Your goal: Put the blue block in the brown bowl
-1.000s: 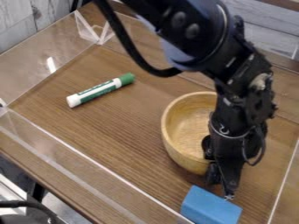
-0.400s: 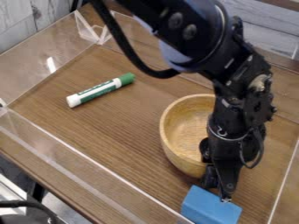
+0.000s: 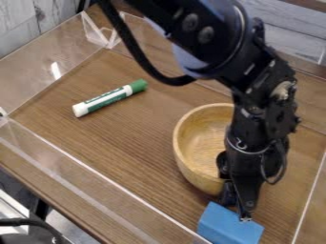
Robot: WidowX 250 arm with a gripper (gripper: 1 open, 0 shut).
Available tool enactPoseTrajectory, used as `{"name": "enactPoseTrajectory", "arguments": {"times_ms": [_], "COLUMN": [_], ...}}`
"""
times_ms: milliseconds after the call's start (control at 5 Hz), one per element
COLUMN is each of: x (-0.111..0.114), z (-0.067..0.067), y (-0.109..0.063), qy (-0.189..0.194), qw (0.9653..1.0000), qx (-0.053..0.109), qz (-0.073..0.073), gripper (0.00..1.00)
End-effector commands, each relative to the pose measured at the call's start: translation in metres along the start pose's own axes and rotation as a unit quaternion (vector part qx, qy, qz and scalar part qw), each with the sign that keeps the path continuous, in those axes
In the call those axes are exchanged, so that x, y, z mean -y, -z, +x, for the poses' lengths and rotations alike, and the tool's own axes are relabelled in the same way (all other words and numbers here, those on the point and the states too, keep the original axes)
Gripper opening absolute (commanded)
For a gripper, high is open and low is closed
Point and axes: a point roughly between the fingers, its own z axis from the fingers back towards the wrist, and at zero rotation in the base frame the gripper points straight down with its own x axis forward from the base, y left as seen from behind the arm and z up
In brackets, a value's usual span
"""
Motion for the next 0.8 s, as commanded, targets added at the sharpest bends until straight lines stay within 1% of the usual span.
{"name": "enactPoseTrajectory", "arguments": {"times_ms": [0, 600], "x": [0.0003, -0.0013], "z": [-0.0004, -0.0003], "y": [-0.0061, -0.0058], "qy": [0.003, 0.005], "qw": [1.0, 1.0], "qx": [0.004, 0.003], "qz": [0.003, 0.006], "gripper": [0.0, 0.0]}}
